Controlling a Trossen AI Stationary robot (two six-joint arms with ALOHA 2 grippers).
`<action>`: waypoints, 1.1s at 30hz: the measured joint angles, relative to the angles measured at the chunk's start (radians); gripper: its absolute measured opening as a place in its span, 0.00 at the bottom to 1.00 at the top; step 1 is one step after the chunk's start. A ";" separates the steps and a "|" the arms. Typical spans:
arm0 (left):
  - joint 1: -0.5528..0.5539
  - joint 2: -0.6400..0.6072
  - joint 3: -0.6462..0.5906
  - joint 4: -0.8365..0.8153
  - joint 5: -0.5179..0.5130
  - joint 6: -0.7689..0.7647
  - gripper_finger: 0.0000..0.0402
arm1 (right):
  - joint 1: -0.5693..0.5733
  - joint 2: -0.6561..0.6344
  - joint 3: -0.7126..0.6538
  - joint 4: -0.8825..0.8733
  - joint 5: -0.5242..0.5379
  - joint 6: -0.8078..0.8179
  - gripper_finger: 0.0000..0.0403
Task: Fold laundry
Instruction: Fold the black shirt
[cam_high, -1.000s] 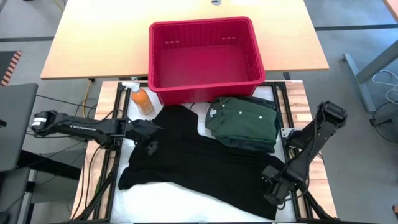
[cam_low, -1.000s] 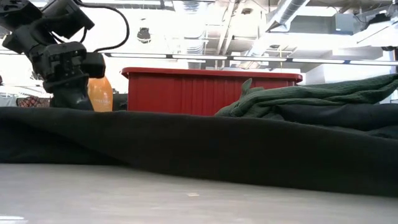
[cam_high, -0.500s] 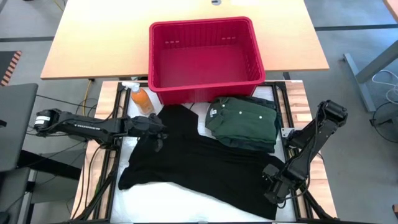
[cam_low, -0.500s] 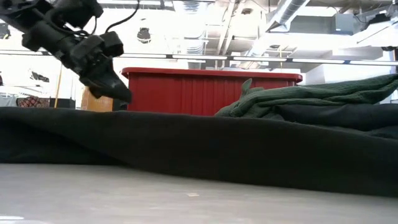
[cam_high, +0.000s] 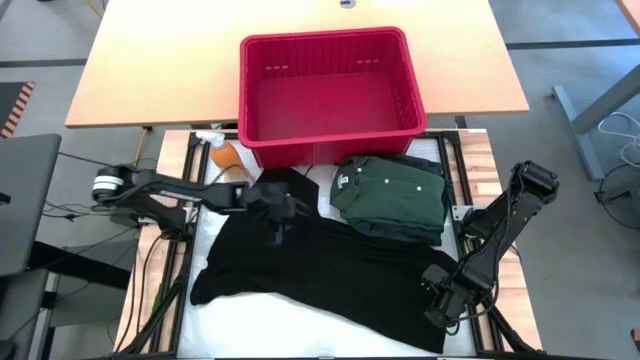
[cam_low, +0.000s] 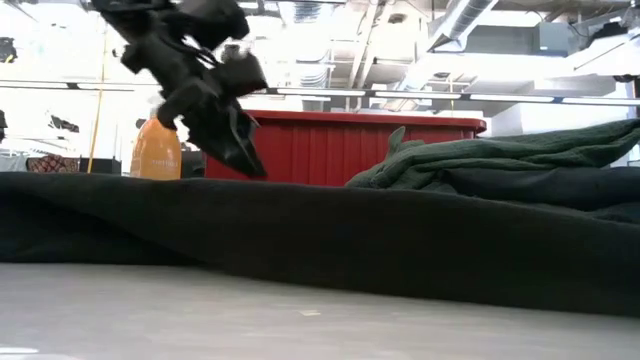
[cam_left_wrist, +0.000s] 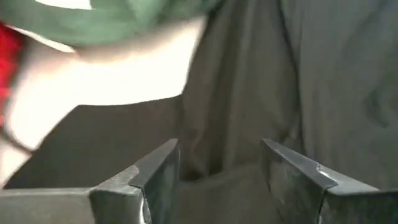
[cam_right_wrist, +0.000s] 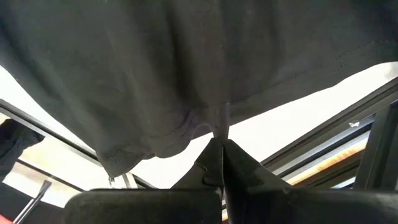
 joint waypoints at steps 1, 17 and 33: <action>0.006 0.037 0.036 -0.046 0.015 0.022 0.53 | 0.000 0.000 0.000 0.000 0.000 0.000 0.04; 0.116 0.353 0.447 -0.655 0.133 0.362 0.53 | 0.000 0.000 0.000 0.015 0.041 -0.008 0.04; 0.108 0.353 0.448 -0.711 0.107 0.372 0.21 | 0.003 0.000 0.000 0.046 0.053 -0.034 0.04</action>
